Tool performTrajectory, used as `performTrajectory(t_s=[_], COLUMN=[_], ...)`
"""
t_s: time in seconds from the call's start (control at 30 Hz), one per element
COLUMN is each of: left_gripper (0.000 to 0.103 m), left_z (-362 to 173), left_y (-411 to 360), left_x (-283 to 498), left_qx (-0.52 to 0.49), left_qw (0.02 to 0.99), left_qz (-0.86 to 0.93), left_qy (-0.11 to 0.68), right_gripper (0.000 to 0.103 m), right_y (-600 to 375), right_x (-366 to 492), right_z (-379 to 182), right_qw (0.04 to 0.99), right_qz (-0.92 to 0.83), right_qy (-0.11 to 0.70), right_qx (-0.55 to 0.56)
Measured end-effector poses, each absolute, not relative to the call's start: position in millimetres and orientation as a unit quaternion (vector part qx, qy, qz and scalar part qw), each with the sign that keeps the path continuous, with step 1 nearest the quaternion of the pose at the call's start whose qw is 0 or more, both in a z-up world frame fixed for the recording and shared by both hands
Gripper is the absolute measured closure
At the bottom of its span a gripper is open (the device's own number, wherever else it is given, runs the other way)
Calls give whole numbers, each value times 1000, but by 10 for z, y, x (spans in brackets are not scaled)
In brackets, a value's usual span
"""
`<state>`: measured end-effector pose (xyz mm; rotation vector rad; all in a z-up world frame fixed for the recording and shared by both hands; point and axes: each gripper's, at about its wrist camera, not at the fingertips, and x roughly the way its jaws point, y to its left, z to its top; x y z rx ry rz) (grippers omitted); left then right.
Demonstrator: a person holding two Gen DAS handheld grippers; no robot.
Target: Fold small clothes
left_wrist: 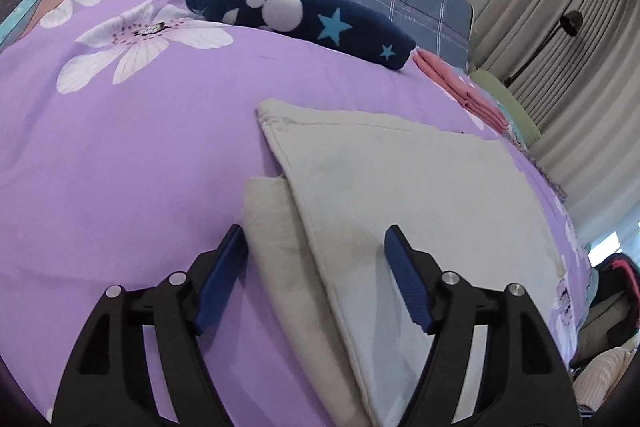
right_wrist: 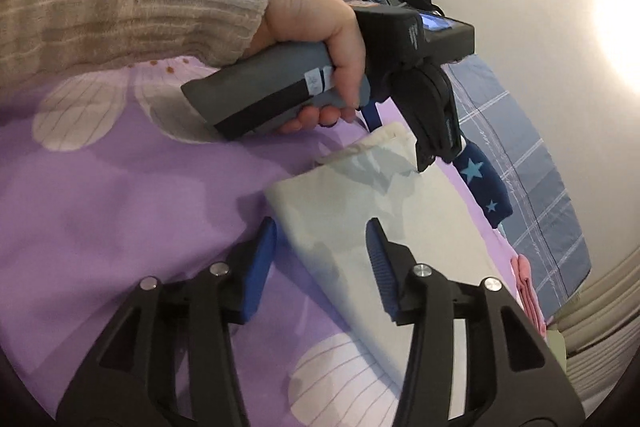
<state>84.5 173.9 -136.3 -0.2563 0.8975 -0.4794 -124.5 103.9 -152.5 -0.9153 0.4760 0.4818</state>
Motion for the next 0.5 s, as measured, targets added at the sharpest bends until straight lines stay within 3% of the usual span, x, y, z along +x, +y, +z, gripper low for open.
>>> performTrajectory(t_s=[0.13, 0.23, 0.27, 0.3, 0.5], left_gripper=[34, 55, 68, 75, 83], left_z=[-1346, -1343, -1350, -1368, -1449], left_y=[1745, 1731, 1738, 1758, 1851], left_x=[935, 983, 1001, 1031, 1099], left_qx=[-142, -146, -151, -164, -214], left_qw=[862, 860, 859, 853, 838], left_qz=[-233, -235, -237, -241, -250], left_qy=[427, 428, 429, 432, 434], right_gripper=[58, 68, 72, 77, 88], right_y=[1105, 1167, 1162, 1167, 1156], right_x=[-1202, -1255, -1225, -1222, -1135], right_z=[-1528, -1534, -1540, -1546, -1570], right_qw=[847, 847, 846, 845, 845], right_qz=[215, 215, 216, 218, 218], right_qy=[235, 243, 244, 246, 258], right_qx=[-425, -421, -421, -422, -415])
